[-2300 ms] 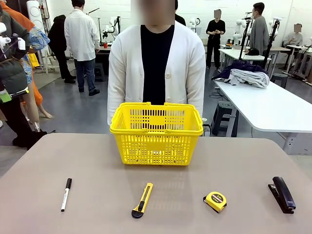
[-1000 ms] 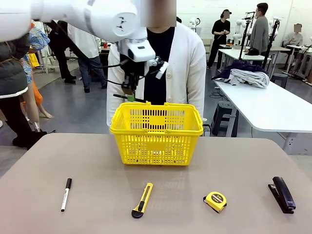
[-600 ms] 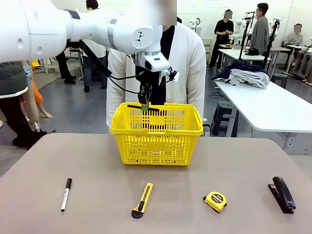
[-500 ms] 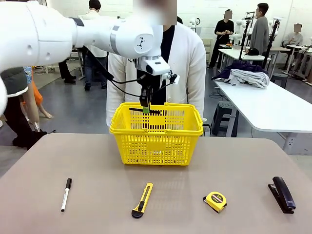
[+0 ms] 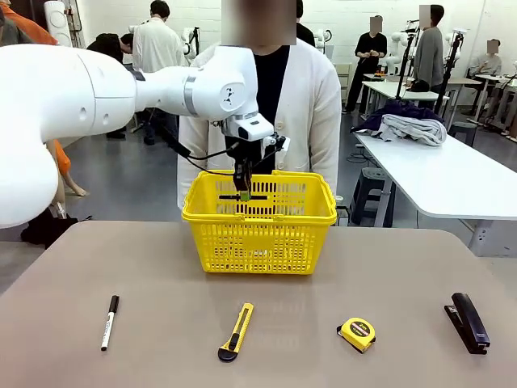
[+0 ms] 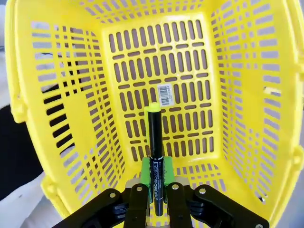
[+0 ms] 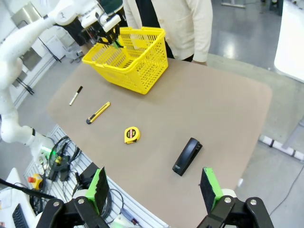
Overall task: Place the items the person wants into the basket.
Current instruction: Pick up the item the person points to and place it in the Market Basket.
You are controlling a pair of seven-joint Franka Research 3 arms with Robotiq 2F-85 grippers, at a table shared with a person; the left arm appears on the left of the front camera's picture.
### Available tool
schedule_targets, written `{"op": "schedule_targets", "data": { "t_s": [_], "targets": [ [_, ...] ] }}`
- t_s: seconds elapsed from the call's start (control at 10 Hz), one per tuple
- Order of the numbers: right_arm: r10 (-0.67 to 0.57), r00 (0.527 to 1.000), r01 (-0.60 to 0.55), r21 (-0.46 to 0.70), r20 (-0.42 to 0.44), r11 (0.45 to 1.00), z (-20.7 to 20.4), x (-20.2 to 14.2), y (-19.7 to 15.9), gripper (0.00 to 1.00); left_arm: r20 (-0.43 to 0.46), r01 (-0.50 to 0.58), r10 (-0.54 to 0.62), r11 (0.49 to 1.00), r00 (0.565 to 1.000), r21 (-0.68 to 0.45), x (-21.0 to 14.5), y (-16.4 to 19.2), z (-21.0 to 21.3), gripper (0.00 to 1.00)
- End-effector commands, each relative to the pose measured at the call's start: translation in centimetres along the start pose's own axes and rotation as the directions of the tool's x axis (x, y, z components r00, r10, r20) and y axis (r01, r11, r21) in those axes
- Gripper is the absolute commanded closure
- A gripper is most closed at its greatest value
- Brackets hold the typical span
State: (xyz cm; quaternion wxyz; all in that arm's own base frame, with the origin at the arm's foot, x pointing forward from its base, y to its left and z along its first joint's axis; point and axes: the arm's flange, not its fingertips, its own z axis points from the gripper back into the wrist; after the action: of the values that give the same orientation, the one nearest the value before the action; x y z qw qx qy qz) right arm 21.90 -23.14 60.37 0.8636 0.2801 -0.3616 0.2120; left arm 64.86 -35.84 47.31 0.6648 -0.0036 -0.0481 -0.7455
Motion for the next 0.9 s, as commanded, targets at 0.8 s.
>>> {"op": "schedule_targets", "data": {
  "t_s": [0.8],
  "targets": [
    [0.015,1.000,-0.015,0.017,0.014,1.000,-0.1,0.1,-0.1,0.00,-0.041,-0.051,0.046,0.990,0.998,-0.134,-2.1,4.5,-6.7,0.89]
  ]
}}
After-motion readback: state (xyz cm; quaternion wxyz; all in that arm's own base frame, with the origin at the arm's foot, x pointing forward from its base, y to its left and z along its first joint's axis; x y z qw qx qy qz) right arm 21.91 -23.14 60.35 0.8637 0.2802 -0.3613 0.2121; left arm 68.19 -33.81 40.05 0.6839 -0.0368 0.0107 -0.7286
